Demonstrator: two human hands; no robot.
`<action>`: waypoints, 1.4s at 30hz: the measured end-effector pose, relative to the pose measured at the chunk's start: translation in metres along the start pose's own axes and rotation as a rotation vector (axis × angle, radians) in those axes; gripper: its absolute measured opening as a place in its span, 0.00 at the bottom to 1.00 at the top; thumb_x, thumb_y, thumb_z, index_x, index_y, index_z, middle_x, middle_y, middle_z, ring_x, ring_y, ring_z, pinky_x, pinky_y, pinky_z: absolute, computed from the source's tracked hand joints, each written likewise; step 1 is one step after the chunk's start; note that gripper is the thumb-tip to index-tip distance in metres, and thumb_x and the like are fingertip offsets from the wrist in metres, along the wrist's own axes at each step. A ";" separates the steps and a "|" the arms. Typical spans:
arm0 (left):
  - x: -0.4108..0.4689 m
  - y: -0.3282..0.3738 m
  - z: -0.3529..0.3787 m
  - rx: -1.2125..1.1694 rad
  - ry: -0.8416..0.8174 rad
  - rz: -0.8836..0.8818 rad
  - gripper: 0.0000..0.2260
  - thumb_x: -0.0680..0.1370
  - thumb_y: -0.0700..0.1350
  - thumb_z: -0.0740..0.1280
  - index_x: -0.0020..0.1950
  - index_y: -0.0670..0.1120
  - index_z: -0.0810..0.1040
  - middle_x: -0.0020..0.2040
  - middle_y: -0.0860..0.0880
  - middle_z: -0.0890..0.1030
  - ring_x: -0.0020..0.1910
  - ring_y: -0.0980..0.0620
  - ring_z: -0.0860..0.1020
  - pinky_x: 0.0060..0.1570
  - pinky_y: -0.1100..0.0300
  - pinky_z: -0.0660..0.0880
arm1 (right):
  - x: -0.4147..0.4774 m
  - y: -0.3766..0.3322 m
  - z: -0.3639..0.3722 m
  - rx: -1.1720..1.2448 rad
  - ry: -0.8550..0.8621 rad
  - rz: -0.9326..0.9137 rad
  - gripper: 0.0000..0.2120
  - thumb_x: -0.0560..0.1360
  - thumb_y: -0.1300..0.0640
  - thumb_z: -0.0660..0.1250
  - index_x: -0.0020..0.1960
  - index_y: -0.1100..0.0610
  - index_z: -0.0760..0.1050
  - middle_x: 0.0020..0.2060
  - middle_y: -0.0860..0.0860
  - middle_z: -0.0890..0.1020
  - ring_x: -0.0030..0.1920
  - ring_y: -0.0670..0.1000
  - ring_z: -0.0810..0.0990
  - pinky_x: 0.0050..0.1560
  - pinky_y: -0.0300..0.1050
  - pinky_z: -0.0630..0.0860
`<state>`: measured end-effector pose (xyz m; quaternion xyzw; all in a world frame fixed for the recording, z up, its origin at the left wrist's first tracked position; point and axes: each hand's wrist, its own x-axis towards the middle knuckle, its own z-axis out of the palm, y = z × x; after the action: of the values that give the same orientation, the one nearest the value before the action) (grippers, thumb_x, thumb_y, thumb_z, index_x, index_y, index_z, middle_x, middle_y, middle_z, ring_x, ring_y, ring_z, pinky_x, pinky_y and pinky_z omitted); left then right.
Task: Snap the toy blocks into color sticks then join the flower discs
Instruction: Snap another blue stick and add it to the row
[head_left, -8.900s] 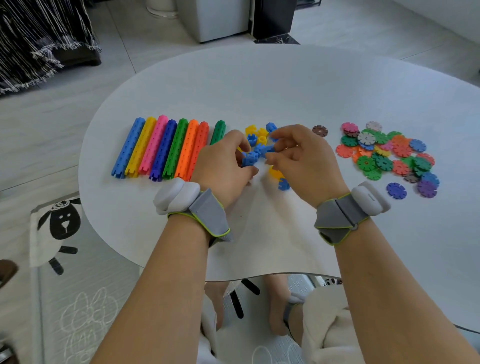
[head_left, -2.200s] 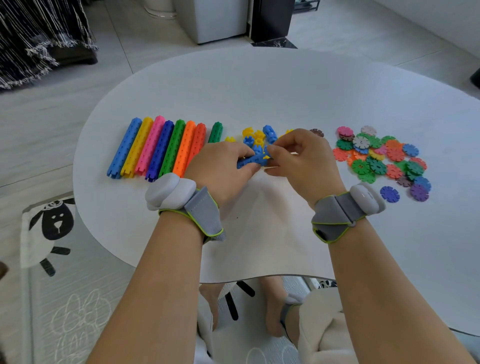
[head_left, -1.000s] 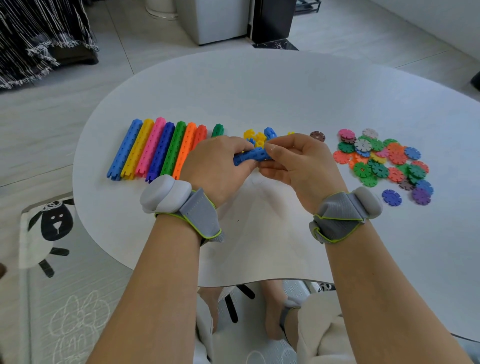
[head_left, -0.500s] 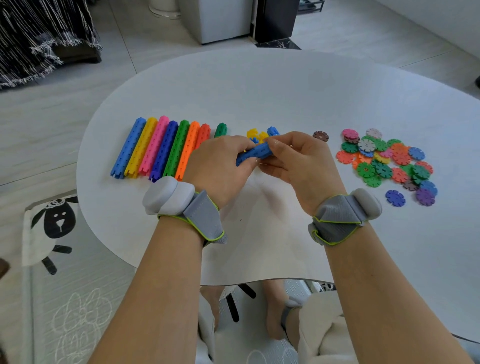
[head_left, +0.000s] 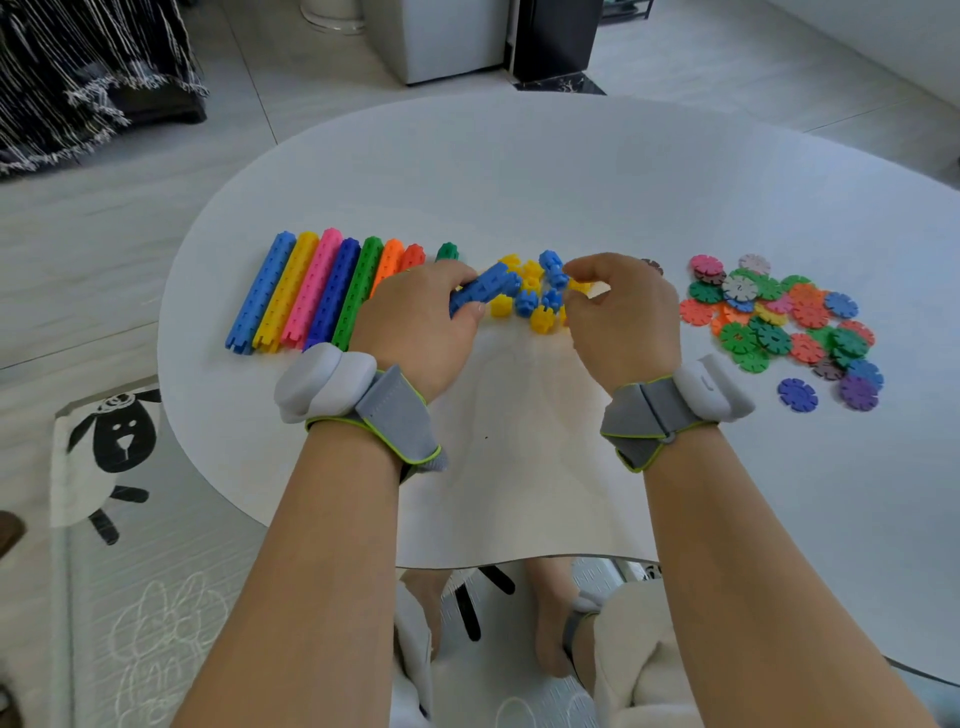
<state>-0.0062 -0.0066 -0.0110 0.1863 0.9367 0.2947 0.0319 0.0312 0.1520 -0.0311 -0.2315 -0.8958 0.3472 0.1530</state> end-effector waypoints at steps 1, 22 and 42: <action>0.000 0.000 0.000 0.001 -0.004 -0.006 0.12 0.78 0.46 0.63 0.61 0.50 0.76 0.52 0.49 0.79 0.49 0.48 0.75 0.49 0.55 0.72 | 0.001 -0.001 0.001 -0.050 -0.020 -0.020 0.15 0.74 0.61 0.63 0.59 0.52 0.78 0.57 0.49 0.80 0.55 0.51 0.78 0.54 0.35 0.67; 0.000 0.000 0.003 -0.004 -0.031 -0.006 0.14 0.78 0.47 0.63 0.63 0.51 0.75 0.55 0.48 0.79 0.52 0.47 0.75 0.50 0.56 0.71 | 0.012 -0.004 0.002 -0.292 -0.213 -0.054 0.15 0.76 0.51 0.64 0.62 0.51 0.77 0.58 0.49 0.79 0.59 0.52 0.76 0.52 0.43 0.70; -0.002 0.002 0.002 -0.015 -0.043 0.004 0.13 0.78 0.46 0.63 0.63 0.51 0.75 0.54 0.48 0.80 0.50 0.48 0.76 0.50 0.56 0.71 | 0.009 -0.015 -0.008 0.211 -0.113 0.034 0.06 0.71 0.60 0.67 0.46 0.55 0.80 0.39 0.50 0.83 0.42 0.51 0.83 0.44 0.45 0.78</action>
<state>-0.0031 -0.0052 -0.0119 0.1942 0.9332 0.2978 0.0531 0.0226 0.1517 -0.0140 -0.2096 -0.8574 0.4545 0.1197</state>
